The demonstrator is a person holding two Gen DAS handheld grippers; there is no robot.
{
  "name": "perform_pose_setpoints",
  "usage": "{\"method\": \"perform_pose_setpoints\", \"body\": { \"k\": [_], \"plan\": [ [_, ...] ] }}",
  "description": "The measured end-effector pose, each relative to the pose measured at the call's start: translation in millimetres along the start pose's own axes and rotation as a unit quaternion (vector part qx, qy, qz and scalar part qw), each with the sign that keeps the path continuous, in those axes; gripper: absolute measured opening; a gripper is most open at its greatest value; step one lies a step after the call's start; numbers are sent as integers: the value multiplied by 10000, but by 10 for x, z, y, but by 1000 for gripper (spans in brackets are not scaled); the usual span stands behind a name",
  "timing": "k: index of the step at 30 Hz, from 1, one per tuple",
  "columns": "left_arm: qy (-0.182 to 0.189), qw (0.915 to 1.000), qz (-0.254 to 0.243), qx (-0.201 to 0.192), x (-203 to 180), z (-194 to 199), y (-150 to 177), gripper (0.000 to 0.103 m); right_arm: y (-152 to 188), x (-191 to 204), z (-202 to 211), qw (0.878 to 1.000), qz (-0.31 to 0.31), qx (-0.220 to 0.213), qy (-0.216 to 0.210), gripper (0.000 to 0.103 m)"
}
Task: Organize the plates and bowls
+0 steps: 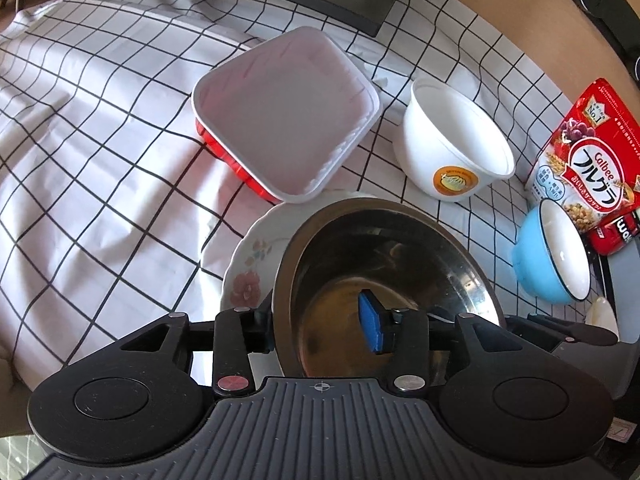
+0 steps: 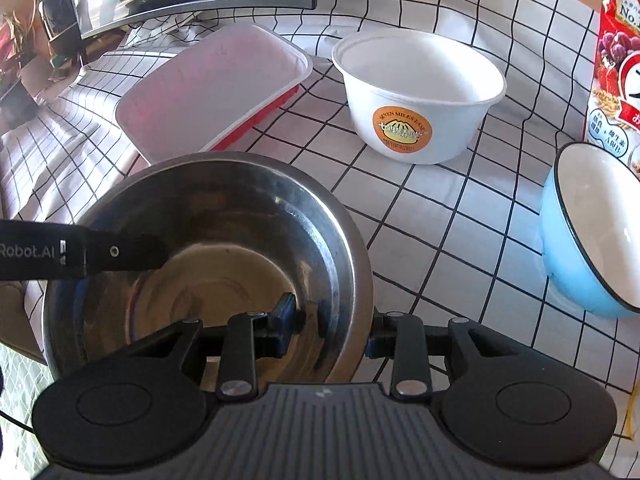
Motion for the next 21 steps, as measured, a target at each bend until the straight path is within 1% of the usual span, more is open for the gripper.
{"method": "perform_pose_setpoints", "body": {
  "k": [3, 7, 10, 14, 19, 21],
  "plan": [
    [12, 10000, -11, 41, 9, -34, -10, 45, -32, -4, -16, 10000, -15, -45, 35, 33],
    [84, 9999, 33, -55, 50, -74, -77, 44, -107, 2, -18, 9999, 15, -148, 75, 33],
    [117, 9999, 77, -1, 80, -132, -118, 44, -151, 18, -45, 9998, 55, -165, 97, 34],
    [4, 10000, 9, -8, 106, -154, -138, 44, -156, 18, -73, 9998, 25, -160, 69, 36],
    [-21, 10000, -44, -55, 100, -133, -189, 44, -146, 18, -83, 9999, 4, -137, 45, 37],
    [-32, 10000, -64, -59, 91, -112, -205, 44, -136, 23, -74, 9999, 14, -120, 8, 40]
  ]
}}
Point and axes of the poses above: each gripper's, at about its wrist camera, not at the fingertips, and z roughly against the way its jaws point, x to its left, y to its underside, the point moved 5 cm from there along -z, roughly the way its jaws point
